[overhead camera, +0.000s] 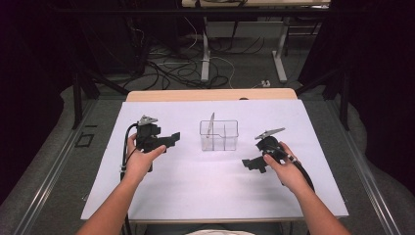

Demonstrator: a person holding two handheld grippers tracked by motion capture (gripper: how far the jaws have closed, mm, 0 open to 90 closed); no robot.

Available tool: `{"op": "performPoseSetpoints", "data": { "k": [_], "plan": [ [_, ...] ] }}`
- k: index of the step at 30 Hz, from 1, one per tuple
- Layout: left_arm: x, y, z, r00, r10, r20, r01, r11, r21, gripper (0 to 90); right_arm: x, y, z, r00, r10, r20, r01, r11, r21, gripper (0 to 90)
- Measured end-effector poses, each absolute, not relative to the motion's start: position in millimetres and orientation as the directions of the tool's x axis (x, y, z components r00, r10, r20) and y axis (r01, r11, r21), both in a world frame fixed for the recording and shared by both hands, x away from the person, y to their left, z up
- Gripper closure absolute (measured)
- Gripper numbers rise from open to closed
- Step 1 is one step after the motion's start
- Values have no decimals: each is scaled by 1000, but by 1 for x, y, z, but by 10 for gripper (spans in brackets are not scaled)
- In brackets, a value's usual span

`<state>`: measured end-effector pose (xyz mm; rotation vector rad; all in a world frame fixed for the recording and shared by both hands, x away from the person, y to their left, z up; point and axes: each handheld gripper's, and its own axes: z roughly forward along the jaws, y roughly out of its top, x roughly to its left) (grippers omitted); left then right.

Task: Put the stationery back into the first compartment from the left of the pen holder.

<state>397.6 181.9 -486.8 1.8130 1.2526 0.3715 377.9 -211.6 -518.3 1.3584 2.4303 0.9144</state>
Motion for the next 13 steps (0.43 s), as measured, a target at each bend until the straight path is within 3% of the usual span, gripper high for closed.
{"op": "performPoseSetpoints", "data": {
  "k": [6,13],
  "plan": [
    [389,194,-495,442,869,-222,612,-112,783,2,378,-214,-519,-546,831,103,694,381,611,0],
    [383,207,-502,401,883,-242,626,-72,776,2,379,-216,-519,-546,831,108,695,378,612,0]
  ]
}}
